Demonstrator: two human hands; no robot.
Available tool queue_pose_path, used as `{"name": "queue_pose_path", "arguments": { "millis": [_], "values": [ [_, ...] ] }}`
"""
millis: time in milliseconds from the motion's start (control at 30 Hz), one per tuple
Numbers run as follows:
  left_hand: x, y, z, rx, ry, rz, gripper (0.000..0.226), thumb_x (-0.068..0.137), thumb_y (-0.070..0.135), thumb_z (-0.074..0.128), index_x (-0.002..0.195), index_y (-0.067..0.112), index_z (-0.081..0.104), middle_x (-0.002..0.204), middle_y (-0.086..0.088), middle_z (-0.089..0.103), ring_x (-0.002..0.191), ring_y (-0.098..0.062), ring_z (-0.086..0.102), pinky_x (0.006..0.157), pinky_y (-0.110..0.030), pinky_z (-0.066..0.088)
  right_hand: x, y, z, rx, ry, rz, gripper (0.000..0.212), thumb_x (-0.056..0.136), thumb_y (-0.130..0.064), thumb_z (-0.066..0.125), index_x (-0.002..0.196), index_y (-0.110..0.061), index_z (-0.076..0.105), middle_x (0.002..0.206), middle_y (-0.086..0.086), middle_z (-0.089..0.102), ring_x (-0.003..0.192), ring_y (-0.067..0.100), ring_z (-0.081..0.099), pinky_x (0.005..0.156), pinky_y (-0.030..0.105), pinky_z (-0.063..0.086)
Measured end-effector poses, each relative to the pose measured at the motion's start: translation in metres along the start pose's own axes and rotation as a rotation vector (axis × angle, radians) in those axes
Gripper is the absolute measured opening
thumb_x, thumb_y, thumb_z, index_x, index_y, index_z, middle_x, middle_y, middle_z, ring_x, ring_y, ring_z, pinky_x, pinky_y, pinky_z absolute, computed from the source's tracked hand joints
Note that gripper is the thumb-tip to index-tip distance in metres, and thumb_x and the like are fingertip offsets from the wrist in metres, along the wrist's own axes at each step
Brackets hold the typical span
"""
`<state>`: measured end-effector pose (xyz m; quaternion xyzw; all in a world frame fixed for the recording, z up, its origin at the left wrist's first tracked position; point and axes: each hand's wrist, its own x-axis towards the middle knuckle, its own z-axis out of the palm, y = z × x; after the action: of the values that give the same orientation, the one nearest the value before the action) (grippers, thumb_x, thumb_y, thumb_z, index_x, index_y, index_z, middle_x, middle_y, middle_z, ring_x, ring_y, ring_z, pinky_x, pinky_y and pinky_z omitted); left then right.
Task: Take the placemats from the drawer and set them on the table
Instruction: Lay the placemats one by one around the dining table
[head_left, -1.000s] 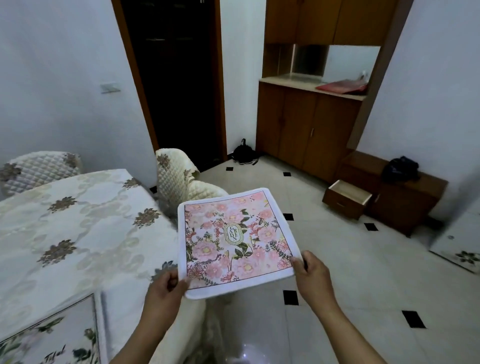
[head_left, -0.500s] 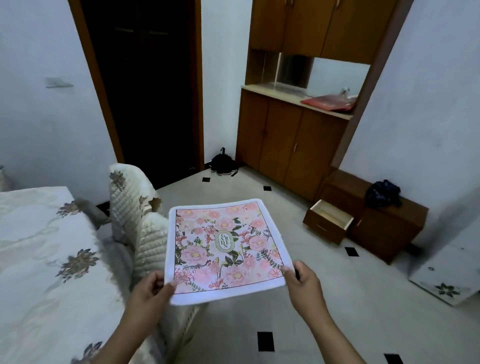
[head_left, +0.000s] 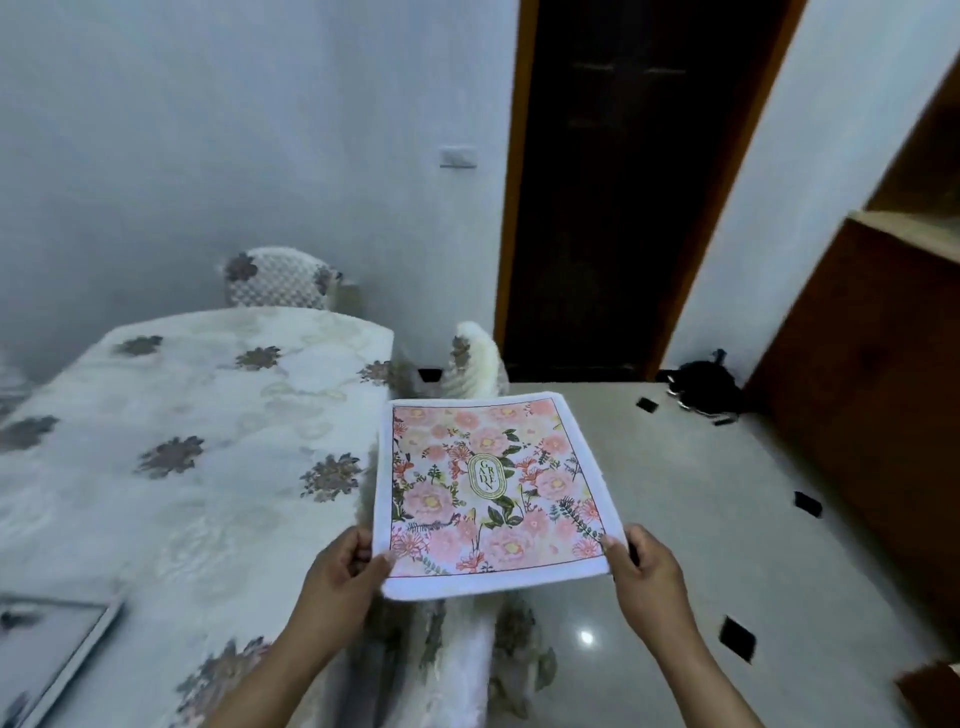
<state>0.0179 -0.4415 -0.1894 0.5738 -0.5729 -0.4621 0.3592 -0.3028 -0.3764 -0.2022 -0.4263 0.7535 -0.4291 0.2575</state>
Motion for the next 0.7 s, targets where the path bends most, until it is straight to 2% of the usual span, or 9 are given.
{"name": "queue_pose_path", "arguments": {
  "millis": [100, 167, 233, 367, 433, 533, 600, 700],
  "values": [
    [-0.018, 0.001, 0.001, -0.037, 0.207, -0.065, 0.011, 0.088, 0.001, 0.064, 0.078, 0.006, 0.061, 0.061, 0.013, 0.065, 0.055, 0.001, 0.054, 0.053, -0.012, 0.039, 0.063, -0.009, 0.025, -0.05, -0.198, -0.117, 0.026, 0.095, -0.022, 0.056, 0.073, -0.009, 0.051, 0.066, 0.011, 0.052, 0.058, 0.016, 0.042, 0.054, 0.031, 0.032],
    [-0.029, -0.006, -0.005, -0.052, 0.331, -0.124, 0.009, 0.088, 0.006, 0.066, 0.08, 0.009, 0.063, 0.067, 0.005, 0.067, 0.059, -0.003, 0.054, 0.057, -0.019, 0.04, 0.092, -0.024, 0.052, -0.108, -0.325, -0.223, 0.025, 0.095, -0.023, 0.056, 0.074, -0.009, 0.052, 0.067, 0.012, 0.053, 0.059, 0.017, 0.044, 0.055, 0.032, 0.033],
    [-0.042, -0.015, -0.012, -0.085, 0.45, -0.173, 0.009, 0.088, 0.012, 0.068, 0.08, 0.011, 0.063, 0.073, -0.007, 0.065, 0.063, -0.01, 0.054, 0.062, -0.028, 0.04, 0.111, -0.042, 0.085, -0.132, -0.447, -0.304, 0.02, 0.095, -0.022, 0.056, 0.077, -0.013, 0.057, 0.066, 0.005, 0.054, 0.06, 0.017, 0.047, 0.055, 0.032, 0.034],
    [-0.06, -0.04, -0.02, -0.143, 0.682, -0.277, 0.013, 0.087, 0.013, 0.068, 0.077, 0.013, 0.061, 0.064, 0.003, 0.056, 0.058, -0.005, 0.049, 0.057, -0.024, 0.036, 0.13, -0.079, 0.161, -0.177, -0.642, -0.484, 0.022, 0.094, -0.02, 0.056, 0.074, -0.011, 0.056, 0.064, 0.007, 0.053, 0.059, 0.02, 0.048, 0.053, 0.032, 0.031],
    [-0.061, -0.061, -0.019, -0.17, 0.733, -0.346, 0.013, 0.085, 0.015, 0.07, 0.077, 0.018, 0.061, 0.061, 0.003, 0.056, 0.057, -0.007, 0.049, 0.058, -0.026, 0.037, 0.138, -0.087, 0.194, -0.252, -0.701, -0.519, 0.024, 0.095, -0.025, 0.055, 0.076, -0.011, 0.059, 0.066, 0.009, 0.055, 0.06, 0.02, 0.05, 0.052, 0.03, 0.03],
    [-0.053, -0.093, -0.023, -0.219, 0.799, -0.448, 0.012, 0.081, 0.024, 0.074, 0.086, 0.016, 0.066, 0.071, -0.007, 0.065, 0.061, -0.012, 0.052, 0.062, -0.029, 0.039, 0.147, -0.088, 0.241, -0.295, -0.797, -0.549, 0.028, 0.096, -0.026, 0.053, 0.076, -0.007, 0.054, 0.064, 0.008, 0.048, 0.059, 0.021, 0.046, 0.052, 0.031, 0.027],
    [-0.043, -0.11, -0.024, -0.243, 0.83, -0.516, 0.016, 0.082, 0.025, 0.073, 0.087, 0.012, 0.066, 0.07, -0.007, 0.064, 0.061, -0.013, 0.05, 0.062, -0.029, 0.038, 0.154, -0.087, 0.271, -0.315, -0.851, -0.576, 0.022, 0.096, -0.022, 0.054, 0.075, -0.015, 0.056, 0.064, 0.001, 0.051, 0.059, 0.017, 0.048, 0.053, 0.032, 0.032],
    [-0.026, -0.129, -0.024, -0.257, 0.884, -0.602, 0.012, 0.083, 0.022, 0.073, 0.082, 0.014, 0.064, 0.068, -0.01, 0.059, 0.062, -0.017, 0.05, 0.061, -0.032, 0.037, 0.164, -0.083, 0.314, -0.357, -0.924, -0.574, 0.017, 0.095, -0.023, 0.054, 0.083, -0.015, 0.063, 0.072, 0.005, 0.06, 0.066, 0.02, 0.056, 0.057, 0.033, 0.043]
  ]
}}
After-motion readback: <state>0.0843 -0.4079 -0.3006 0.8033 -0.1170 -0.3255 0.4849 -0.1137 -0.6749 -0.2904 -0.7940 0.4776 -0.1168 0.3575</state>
